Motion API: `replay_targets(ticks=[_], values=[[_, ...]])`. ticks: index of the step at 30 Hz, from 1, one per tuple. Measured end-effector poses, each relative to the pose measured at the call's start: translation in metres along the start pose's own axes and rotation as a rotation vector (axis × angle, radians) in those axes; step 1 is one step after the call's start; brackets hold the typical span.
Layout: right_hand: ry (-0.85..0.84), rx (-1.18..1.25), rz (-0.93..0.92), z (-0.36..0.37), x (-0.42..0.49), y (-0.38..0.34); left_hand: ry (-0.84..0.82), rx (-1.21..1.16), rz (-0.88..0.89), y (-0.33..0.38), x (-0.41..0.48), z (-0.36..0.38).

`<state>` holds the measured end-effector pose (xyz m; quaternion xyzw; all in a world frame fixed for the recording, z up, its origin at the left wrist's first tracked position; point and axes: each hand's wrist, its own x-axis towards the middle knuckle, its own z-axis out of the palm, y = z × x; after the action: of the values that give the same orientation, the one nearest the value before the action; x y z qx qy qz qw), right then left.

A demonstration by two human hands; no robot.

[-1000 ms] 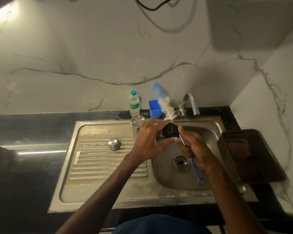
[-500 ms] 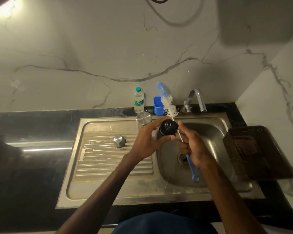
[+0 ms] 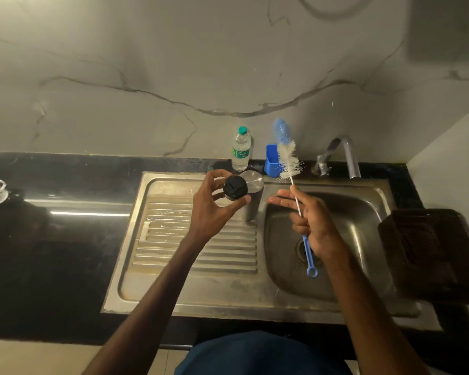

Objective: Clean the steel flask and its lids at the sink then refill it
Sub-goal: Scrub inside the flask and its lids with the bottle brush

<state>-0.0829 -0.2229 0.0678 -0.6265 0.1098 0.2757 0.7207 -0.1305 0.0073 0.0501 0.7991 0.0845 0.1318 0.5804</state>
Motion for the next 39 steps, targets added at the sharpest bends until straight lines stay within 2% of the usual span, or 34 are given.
replay_targets(ticks=[4,14,26,33,39], values=[[-0.009,0.021,0.034,0.002,0.011,0.006,0.064,0.053,-0.049,-0.018,0.008,-0.004],[0.056,0.053,0.096,0.0,0.021,0.013,0.062,0.161,-0.206,-0.072,0.019,0.0],[0.058,0.042,0.151,0.001,0.029,0.029,-0.257,0.76,-0.244,-0.129,0.048,0.021],[0.072,0.051,0.174,-0.006,0.034,0.034,-0.384,0.959,-0.218,-0.156,0.059,0.034],[0.08,0.068,0.173,-0.013,0.037,0.035,-0.413,1.01,-0.247,-0.173,0.058,0.039]])
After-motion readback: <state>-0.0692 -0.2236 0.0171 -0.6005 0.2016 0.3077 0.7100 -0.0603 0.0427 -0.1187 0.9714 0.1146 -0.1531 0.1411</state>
